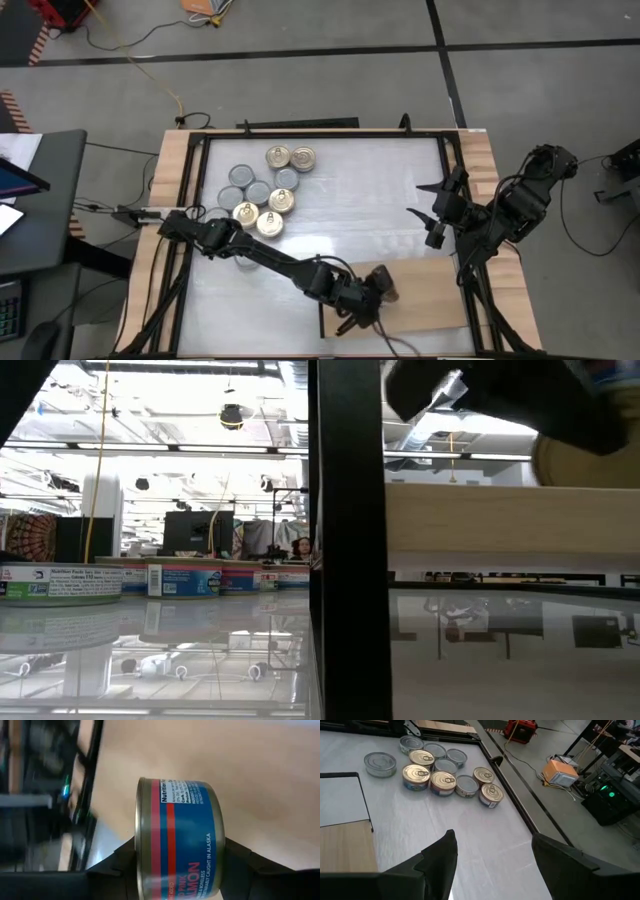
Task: Stack canned seafood by type on shelf
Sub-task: Put the blue pink tuna can on the shelf
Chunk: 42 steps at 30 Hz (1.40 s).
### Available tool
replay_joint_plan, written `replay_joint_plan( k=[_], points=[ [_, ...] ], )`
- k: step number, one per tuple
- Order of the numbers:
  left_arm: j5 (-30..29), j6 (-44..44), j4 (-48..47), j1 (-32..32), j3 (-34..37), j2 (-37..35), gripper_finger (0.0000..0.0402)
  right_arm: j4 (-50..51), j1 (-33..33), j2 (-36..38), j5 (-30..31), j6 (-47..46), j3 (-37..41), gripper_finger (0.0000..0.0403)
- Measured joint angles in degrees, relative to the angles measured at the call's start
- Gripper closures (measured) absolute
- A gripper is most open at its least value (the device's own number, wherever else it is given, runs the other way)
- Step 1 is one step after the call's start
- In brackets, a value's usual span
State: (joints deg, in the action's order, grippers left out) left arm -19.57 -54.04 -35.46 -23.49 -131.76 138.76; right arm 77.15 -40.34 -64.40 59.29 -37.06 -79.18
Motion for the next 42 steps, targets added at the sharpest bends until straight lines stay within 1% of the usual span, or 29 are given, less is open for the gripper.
replay_joint_plan(
  k=[4,9,12,16,25,32,42],
  points=[
    [5.2,-7.4,1.3,0.3,0.0,0.0,0.0218,0.0,0.0,0.0,0.0,0.0,0.0,0.0117],
    [8.0,-7.7,1.6,1.3,0.0,0.0,0.0191,0.0,0.0,0.0,0.0,0.0,0.0,0.0117],
    [8.0,-7.1,0.4,1.7,0.0,0.0,0.0185,0.0,0.0,0.0,0.0,0.0,0.0,0.0117],
    [5.9,-5.2,-1.4,1.9,-0.1,0.0,0.0183,0.0,0.0,0.0,0.0,0.0,0.0,0.0117],
    [5.8,-1.9,-5.6,0.6,-0.1,0.1,0.0180,0.0,0.0,0.0,0.0,0.0,0.0,0.0117],
    [6.5,5.5,-6.5,-0.3,-0.1,0.0,0.0179,0.1,0.0,0.0,0.0,0.0,0.0,0.0117],
    [4.1,7.4,-11.0,-1.3,-0.1,0.0,0.0171,0.1,0.0,0.0,0.0,0.0,0.0,0.0117]
  ],
)
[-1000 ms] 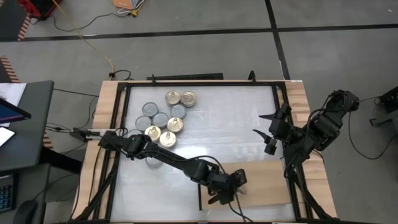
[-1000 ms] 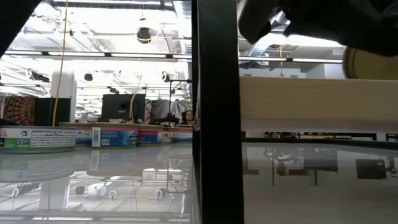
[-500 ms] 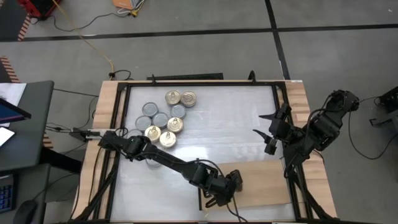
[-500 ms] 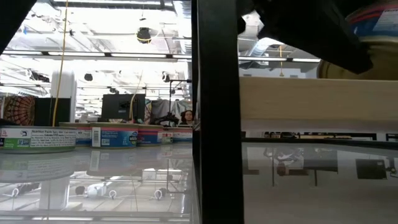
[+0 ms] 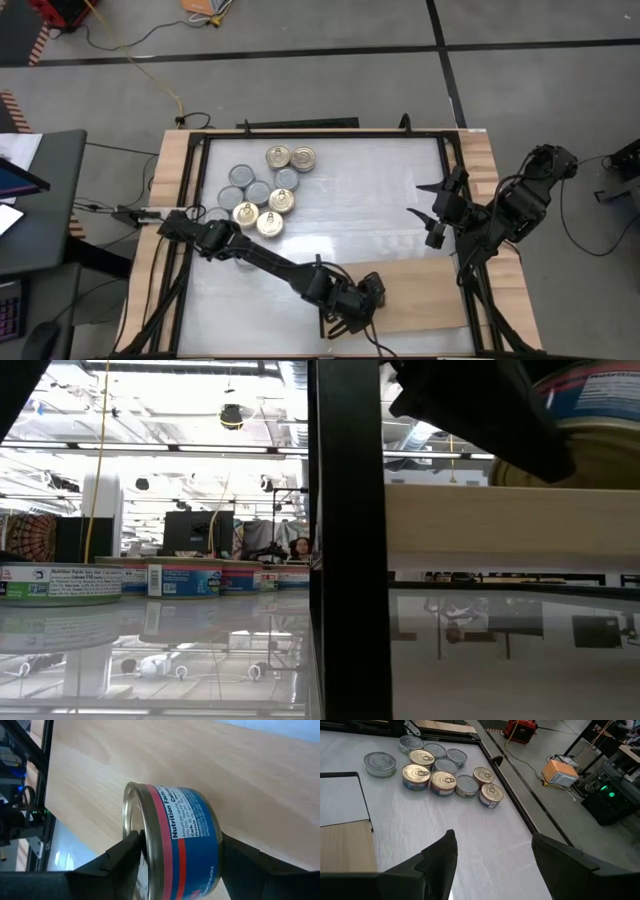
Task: Stack canned seafood by type on shelf
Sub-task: Put the blue pink tuna can on the shelf
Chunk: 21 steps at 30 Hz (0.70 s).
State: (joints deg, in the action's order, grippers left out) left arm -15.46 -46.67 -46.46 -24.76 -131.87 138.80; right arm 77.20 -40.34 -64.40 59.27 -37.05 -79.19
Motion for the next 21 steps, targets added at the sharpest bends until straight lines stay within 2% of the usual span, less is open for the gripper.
replay_joint_plan(
  k=[4,9,18,21],
  points=[
    [-0.5,0.8,-0.5,-0.3,-0.7,-0.2,0.0171,0.0,0.0,0.0,0.0,0.0,0.0,0.0117],
    [0.2,7.7,0.3,-0.3,-3.1,-0.7,0.0166,0.0,0.0,0.0,0.0,0.0,0.0,0.0117],
    [-1.1,8.4,0.5,-0.4,-3.0,-0.9,0.0092,0.0,0.0,0.0,0.0,0.0,0.0,0.0117],
    [0.2,9.7,0.4,-0.5,-3.0,-0.9,0.0076,0.0,0.0,0.0,0.0,0.0,0.0,0.0117]
  ],
)
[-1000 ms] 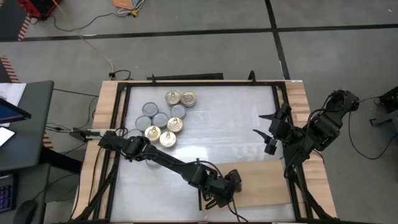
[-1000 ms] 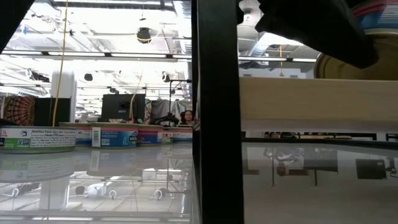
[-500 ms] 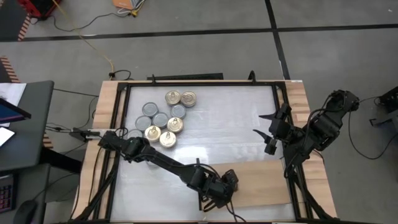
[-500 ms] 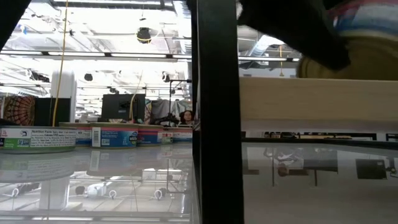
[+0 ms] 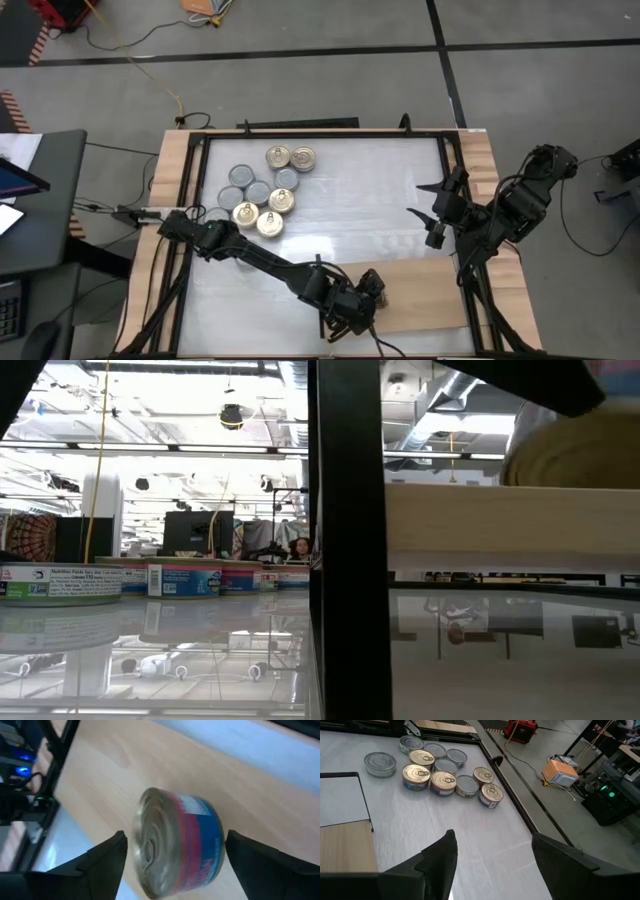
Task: Stack canned seafood by type on shelf
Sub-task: Put the blue pink tuna can on the shelf, then stack the blue pink tuna can on top of the blue pink tuna can on the shelf
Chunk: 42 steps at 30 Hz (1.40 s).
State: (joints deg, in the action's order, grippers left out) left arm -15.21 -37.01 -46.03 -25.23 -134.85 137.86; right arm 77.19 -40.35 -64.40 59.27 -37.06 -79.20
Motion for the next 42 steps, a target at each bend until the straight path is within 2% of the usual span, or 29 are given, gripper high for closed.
replay_joint_plan(
  k=[7,12,16,26,30,33,37,42],
  points=[
    [1.6,1.1,0.3,-0.3,0.0,0.0,0.0074,0.1,0.0,0.0,0.0,0.0,0.0,0.0117],
    [-2.7,-1.3,-2.5,-0.2,0.0,0.0,0.0075,0.1,0.0,0.0,0.0,0.0,0.0,0.0117],
    [-3.1,-3.0,-5.9,0.2,0.0,0.0,0.0075,0.1,0.0,0.0,0.0,0.0,0.0,0.0117],
    [-6.0,-6.8,9.3,0.4,0.0,-2.9,0.0075,0.2,0.0,0.6,0.0,-2.6,0.0,0.0117],
    [-7.2,-6.7,9.2,0.5,0.0,-5.3,0.0075,0.3,0.0,2.1,-0.1,-3.4,0.0,0.0117],
    [-8.8,-4.2,6.6,0.5,0.1,-7.6,0.0076,0.3,-0.1,2.6,-2.3,-3.7,0.0,0.0117],
    [-8.9,3.4,0.8,0.6,0.0,-13.1,0.0084,-0.2,0.0,2.2,-6.2,-3.7,2.1,0.0117],
    [-8.4,12.1,-6.4,0.9,0.0,-18.9,0.0110,-0.8,0.0,1.3,-7.1,-5.0,5.5,0.0117]
  ],
)
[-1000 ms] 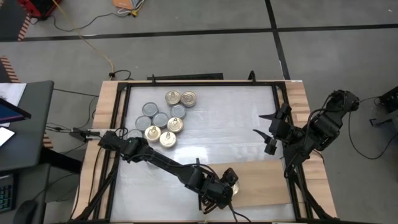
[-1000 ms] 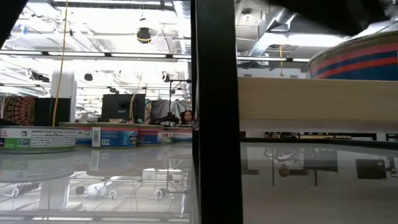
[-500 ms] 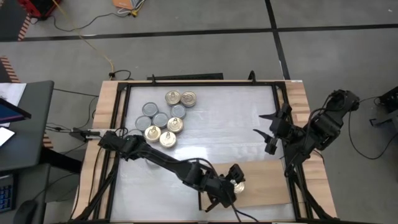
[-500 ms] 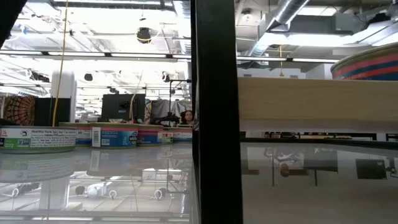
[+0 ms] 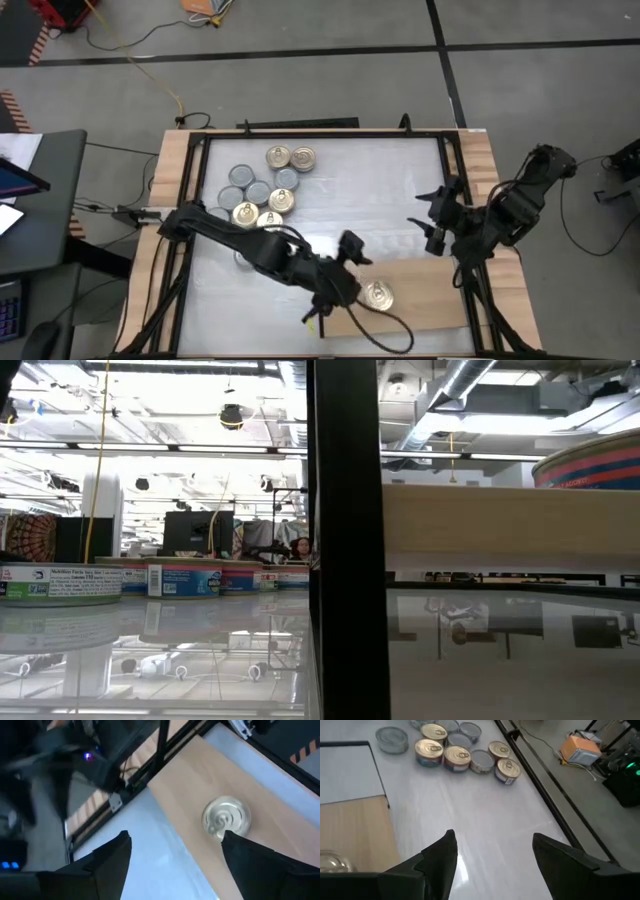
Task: Stack canned seafood by type on shelf
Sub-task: Stack the blue pink tuna can on top of the blue pink tuna can on the shelf
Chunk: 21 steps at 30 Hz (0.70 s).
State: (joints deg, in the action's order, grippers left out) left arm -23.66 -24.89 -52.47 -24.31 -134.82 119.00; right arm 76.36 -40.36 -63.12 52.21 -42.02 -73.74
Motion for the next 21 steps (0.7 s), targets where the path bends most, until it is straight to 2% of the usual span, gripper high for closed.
replay_joint_plan(
  k=[6,10,15,21],
  points=[
    [0.6,7.1,-6.0,0.0,0.1,-4.8,0.0137,-6.8,0.0,0.0,0.0,1.0,3.9,0.0117],
    [0.5,10.3,-7.1,-0.1,5.6,-6.4,0.0150,-10.8,0.2,0.0,-0.6,1.4,7.1,0.0117],
    [-2.5,10.6,0.1,-0.3,19.1,-12.4,0.0161,-15.7,1.2,0.0,-2.5,1.6,10.8,0.0117],
    [-4.1,12.9,17.3,0.3,42.5,-28.0,0.0172,-21.8,1.0,0.0,-2.9,3.2,13.3,0.0117]
  ],
)
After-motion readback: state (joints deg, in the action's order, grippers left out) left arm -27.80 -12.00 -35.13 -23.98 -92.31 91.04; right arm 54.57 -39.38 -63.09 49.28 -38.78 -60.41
